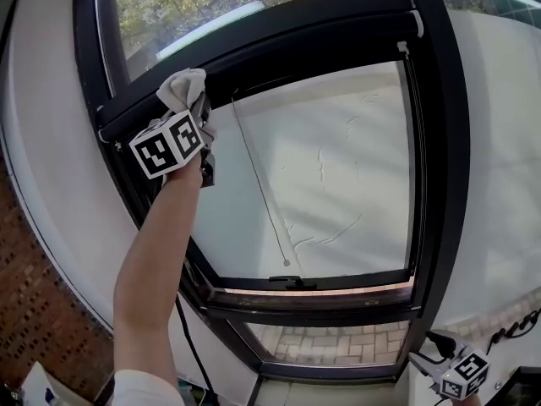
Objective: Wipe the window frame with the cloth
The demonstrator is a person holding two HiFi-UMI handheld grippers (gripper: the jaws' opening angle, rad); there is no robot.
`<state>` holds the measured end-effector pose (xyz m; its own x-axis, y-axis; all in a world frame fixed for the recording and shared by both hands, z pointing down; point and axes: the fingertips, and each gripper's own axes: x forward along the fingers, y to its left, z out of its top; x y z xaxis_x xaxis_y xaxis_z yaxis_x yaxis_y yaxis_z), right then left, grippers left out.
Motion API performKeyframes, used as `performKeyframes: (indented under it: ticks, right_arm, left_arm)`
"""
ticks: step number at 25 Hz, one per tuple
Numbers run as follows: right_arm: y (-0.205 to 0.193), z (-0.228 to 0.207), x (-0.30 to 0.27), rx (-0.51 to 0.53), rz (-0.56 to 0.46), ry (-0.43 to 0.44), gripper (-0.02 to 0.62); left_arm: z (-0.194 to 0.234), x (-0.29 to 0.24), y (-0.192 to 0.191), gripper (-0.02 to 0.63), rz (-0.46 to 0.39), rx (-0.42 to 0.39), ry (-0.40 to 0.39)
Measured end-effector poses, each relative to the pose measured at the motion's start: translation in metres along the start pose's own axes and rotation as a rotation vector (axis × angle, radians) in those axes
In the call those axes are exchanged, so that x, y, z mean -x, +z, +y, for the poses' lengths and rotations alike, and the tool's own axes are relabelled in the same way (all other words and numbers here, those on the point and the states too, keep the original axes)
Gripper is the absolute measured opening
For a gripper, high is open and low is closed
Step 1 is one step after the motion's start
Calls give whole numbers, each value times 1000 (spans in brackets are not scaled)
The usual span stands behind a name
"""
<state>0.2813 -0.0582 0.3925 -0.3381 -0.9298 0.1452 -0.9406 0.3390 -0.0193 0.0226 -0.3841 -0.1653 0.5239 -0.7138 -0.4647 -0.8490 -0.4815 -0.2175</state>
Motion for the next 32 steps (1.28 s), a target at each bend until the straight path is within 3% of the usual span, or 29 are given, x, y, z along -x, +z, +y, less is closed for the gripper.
performKeyframes:
  ticks: [4,17,24,32]
  right_arm:
    - [-5,-26,18,-9,-3,-15,249]
    - [-8,-70,65,-5,-59,-93,248]
    - [-4,-77,87,-3,-84,-129,249]
    - [-16,-77,110,-23,-91,-193,247]
  left_arm:
    - [-36,-4,5,140,-15,6,-14]
    - [-187,-28,30,140,-48,-34,-168]
    - [-263,-40,41,140,-67,-26,-256]
    - [-350,-55,52,140,-87,-78,-376]
